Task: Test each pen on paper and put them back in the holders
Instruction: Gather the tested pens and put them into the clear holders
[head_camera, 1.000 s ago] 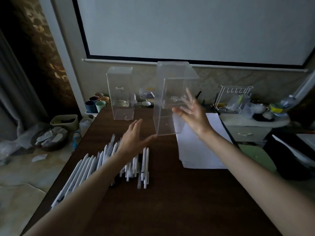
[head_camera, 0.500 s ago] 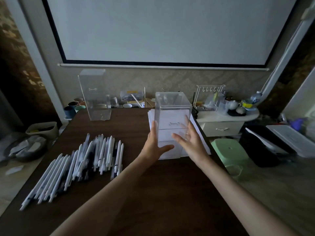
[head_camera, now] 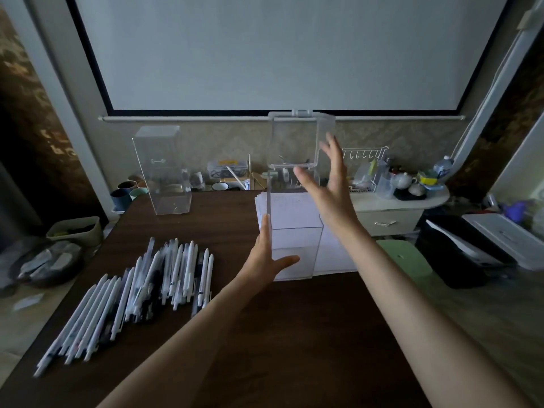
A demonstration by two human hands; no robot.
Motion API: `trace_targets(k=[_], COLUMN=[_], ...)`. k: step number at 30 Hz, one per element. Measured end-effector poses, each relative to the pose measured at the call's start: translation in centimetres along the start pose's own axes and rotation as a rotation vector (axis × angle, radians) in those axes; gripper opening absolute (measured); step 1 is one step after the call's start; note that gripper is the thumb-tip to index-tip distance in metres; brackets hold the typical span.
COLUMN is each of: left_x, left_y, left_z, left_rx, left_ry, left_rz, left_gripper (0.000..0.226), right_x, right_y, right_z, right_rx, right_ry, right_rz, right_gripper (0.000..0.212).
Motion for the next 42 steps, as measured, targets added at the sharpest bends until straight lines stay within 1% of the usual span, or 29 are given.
trace_targets(k=[3, 5, 8, 10, 12, 14, 17, 20, 21, 23, 26, 27, 29, 32, 33, 34, 35, 37, 38, 39, 40, 41, 42], left_x=[0.1, 0.0, -0.2, -0.2, 0.1, 1.0, 2.1, 2.3, 2.0, 1.1, 0.1, -0.2, -0.6, -0.1, 0.0, 0.3, 0.2, -0.3, -0.9, -1.8, -2.6, -3.4, -4.0], left_y=[0.1, 0.1, 0.1, 0.1, 0.0, -0.1, -0.4, -0.8, -1.0, -1.6, -1.9, -1.7, -1.2, 0.0, 0.8, 1.7, 2.9, 6.1, 7.9, 9.7, 11.5, 13.1, 14.8], left_z=[0.0, 0.1, 0.2, -0.2, -0.7, -1.6, -3.7, -5.2, -5.6, -6.0, -6.2, -6.2, -6.1, -5.7, -5.4, -4.9, -4.4, -3.0, -2.2, -1.5, -0.7, 0.1, 0.8], left_rx=[-0.001, -0.005, -0.002, 0.002, 0.001, 0.009, 0.055, 0.134, 0.161, 0.196, 0.215, 0.21, 0.178, 0.082, 0.054, 0.041, 0.066, 0.175, 0.24, 0.307, 0.373, 0.43, 0.482], left_ry=[-0.01, -0.019, -0.04, -0.066, -0.077, -0.095, -0.127, -0.128, -0.116, -0.098, -0.063, -0.05, -0.028, -0.032, -0.035, -0.036, -0.024, -0.013, -0.012, 0.008, 0.035, 0.077, 0.098], left_rz=[0.003, 0.008, 0.007, 0.0, 0.008, 0.003, -0.021, -0.027, -0.025, -0.009, 0.005, 0.014, 0.029, 0.053, 0.028, -0.023, -0.095, -0.225, -0.248, -0.259, -0.263, -0.253, -0.236], left_gripper=[0.111, 0.111, 0.111, 0.11, 0.105, 0.099, 0.092, 0.089, 0.089, 0.09, 0.092, 0.092, 0.092, 0.093, 0.092, 0.089, 0.084, 0.067, 0.056, 0.048, 0.043, 0.041, 0.039], right_x=[0.9, 1.8, 3.7, 5.2, 6.2, 7.0, 7.9, 8.5, 8.6, 9.0, 9.2, 9.3, 9.6, 9.5, 9.5, 9.2, 8.9, 7.8, 7.2, 6.4, 6.0, 5.7, 5.7], right_y=[0.2, 0.3, 0.1, -0.1, -0.1, 0.3, 1.2, 2.0, 2.1, 2.0, 1.2, 0.9, 0.7, 0.4, 0.2, 0.1, -0.2, -1.6, -2.8, -4.4, -6.4, -8.5, -10.8], right_z=[-2.8, -2.6, 1.1, 4.1, 5.5, 4.9, 3.0, 1.2, 0.7, 0.3, 0.6, 0.8, 1.2, 1.5, 1.8, 2.3, 2.9, 4.1, 4.5, 4.9, 5.0, 4.9, 4.4], right_rx=[-0.077, -0.123, -0.193, -0.231, -0.183, -0.109, -0.094, -0.17, -0.194, -0.232, -0.3, -0.315, -0.304, -0.288, -0.256, -0.184, -0.093, 0.091, 0.129, 0.101, 0.01, -0.121, -0.255], right_ry=[-0.087, -0.178, -0.309, -0.382, -0.421, -0.443, -0.467, -0.453, -0.446, -0.428, -0.393, -0.381, -0.382, -0.364, -0.347, -0.29, -0.181, 0.118, 0.231, 0.321, 0.366, 0.36, 0.3], right_rz=[0.031, -0.059, -0.129, -0.185, -0.287, -0.324, -0.298, -0.134, -0.087, -0.054, -0.116, -0.14, -0.122, -0.076, -0.018, 0.092, 0.206, 0.375, 0.412, 0.419, 0.405, 0.384, 0.352], right_gripper=[0.074, 0.068, 0.072, 0.071, 0.075, 0.085, 0.084, 0.097, 0.099, 0.097, 0.072, 0.068, 0.074, 0.08, 0.081, 0.081, 0.076, 0.054, 0.042, 0.032, 0.025, 0.019, 0.016])
Point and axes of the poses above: each hand's wrist, its own z-axis away from the middle knuckle, its own y-axis out of the back of the hand, x = y × z, the point moved 1 cm from there along -z, towards the middle knuckle, and after that the axes turned 8 degrees about -x, right-handed, at the moved point
